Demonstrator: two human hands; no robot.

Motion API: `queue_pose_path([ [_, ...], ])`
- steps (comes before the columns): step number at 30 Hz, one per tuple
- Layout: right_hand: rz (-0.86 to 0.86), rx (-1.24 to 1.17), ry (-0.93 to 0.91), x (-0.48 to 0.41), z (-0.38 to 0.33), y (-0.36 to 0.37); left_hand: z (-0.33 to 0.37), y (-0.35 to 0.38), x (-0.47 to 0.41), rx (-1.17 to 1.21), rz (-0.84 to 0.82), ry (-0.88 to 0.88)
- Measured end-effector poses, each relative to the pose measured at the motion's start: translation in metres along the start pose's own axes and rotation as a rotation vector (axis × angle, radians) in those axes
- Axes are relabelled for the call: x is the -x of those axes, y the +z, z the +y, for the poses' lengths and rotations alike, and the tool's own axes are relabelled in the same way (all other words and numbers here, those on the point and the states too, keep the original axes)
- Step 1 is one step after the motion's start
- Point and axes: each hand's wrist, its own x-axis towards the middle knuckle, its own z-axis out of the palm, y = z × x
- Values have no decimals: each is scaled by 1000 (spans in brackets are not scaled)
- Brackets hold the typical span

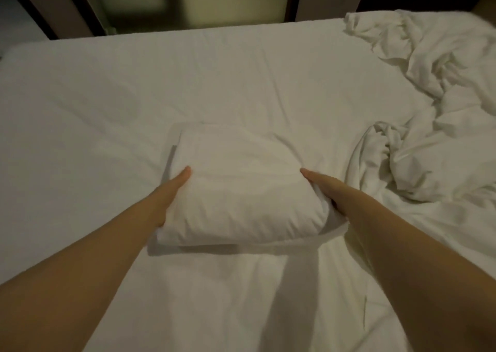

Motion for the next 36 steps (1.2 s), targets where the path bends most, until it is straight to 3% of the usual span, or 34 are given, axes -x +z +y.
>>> queue_pose_path([
  [2, -57, -44, 26, 19, 3, -5, 6, 1, 10, -3, -40, 36],
  [5, 7, -148, 40, 60, 0, -21, 23, 9, 39, -15, -30, 122],
  [8, -23, -298, 5, 115, -20, -54, 69, 31, 87, -73, -150, 159],
  [14, 41, -436, -146, 188, -61, -171, 176, 135, 168, -246, -369, 266],
  [23, 232, -663, -216, 159, -62, -468, 246, 474, 177, -440, -432, 334],
  [27, 464, -680, -223, 134, -45, -622, 258, 663, 165, -536, -543, 403],
  [32, 734, -671, -268, 128, -30, -796, 266, 874, 152, -571, -544, 764],
  [36, 936, -691, -111, 111, -15, -900, 272, 1001, 142, -644, -433, 987],
])
